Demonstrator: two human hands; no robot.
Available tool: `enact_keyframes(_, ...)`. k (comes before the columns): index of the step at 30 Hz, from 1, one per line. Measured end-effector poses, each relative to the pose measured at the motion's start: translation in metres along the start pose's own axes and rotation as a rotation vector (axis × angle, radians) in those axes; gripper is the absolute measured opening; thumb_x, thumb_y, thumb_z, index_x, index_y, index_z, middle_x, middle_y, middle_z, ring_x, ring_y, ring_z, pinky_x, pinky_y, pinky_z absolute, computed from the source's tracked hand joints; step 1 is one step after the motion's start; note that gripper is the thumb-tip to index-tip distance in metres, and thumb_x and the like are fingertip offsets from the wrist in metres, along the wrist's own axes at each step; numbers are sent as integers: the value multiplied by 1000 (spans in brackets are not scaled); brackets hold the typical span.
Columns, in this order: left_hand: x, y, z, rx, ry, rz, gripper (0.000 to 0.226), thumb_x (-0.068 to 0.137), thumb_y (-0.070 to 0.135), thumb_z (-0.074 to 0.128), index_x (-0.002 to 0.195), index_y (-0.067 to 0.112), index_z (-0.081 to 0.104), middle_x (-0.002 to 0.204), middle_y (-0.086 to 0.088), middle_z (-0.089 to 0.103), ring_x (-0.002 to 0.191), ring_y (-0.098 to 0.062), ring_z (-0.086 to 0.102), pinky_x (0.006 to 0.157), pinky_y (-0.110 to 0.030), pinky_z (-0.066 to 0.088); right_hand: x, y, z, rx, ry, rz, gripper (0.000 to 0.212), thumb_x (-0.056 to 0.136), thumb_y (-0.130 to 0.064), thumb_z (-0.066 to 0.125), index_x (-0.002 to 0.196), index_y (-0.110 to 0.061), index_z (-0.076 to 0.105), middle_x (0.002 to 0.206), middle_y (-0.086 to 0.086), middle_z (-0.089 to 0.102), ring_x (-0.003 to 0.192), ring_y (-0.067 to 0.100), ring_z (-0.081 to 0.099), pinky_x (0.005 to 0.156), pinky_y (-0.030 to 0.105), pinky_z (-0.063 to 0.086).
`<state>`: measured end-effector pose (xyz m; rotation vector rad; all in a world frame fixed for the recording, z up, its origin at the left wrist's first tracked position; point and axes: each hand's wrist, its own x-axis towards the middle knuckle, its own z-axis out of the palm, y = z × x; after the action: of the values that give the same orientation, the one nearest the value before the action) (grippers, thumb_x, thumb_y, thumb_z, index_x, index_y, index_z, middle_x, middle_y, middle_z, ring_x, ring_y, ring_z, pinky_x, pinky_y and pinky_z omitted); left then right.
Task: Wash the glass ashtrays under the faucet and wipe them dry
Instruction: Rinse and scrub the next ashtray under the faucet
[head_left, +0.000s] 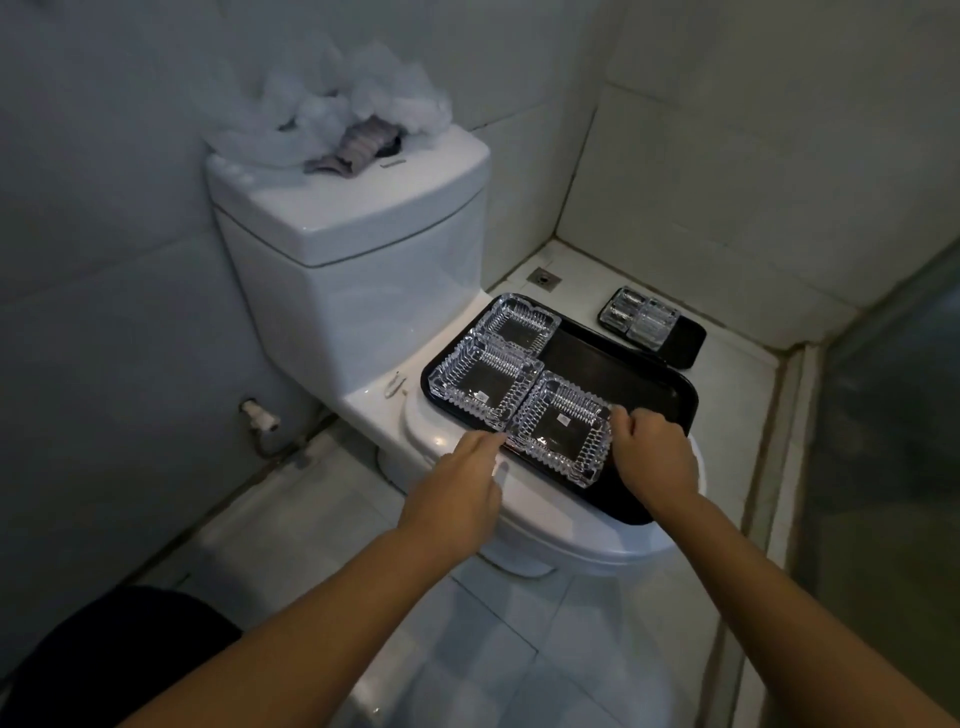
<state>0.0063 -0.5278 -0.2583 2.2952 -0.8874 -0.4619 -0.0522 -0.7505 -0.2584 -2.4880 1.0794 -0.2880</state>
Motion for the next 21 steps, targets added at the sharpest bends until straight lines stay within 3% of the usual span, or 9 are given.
enact_keyframes(3,-11,15,-32,-81,151,-9,34,99,10,46,130,18,59,121,3,67,107,-19,63,90,-35,50,-12,-19,-15,159,-35,-241,43,104,-32,46,69,-8,55,58,9,57,53,28,57,58,52,53)
enact_keyframes(7,-34,38,-81,-160,358,26,24,95,11,48,105,20,68,92,9,75,86,-14,67,81,-38,54,-39,-66,-40,321,-73,-445,37,104,-30,49,73,-13,58,57,4,58,54,26,58,59,49,51)
enact_keyframes(11,-71,65,-147,-140,506,116,29,85,26,40,97,24,67,89,8,75,83,-18,68,79,-42,55,-75,-130,-69,423,-66,-636,35,102,-32,50,73,-16,60,57,0,58,53,14,56,59,43,50)
enact_keyframes(17,-159,82,-245,27,726,190,26,86,24,43,99,22,66,89,5,74,83,-19,67,78,-41,54,-140,-241,-102,641,-170,-884,35,104,-21,52,69,-19,58,51,4,59,45,14,53,51,25,42)
enact_keyframes(21,-228,70,-299,179,827,159,17,95,19,52,103,21,66,95,3,72,84,-18,65,76,-40,55,-181,-319,-121,864,-305,-959,36,105,-14,48,74,-1,60,51,13,57,41,18,50,46,19,39)
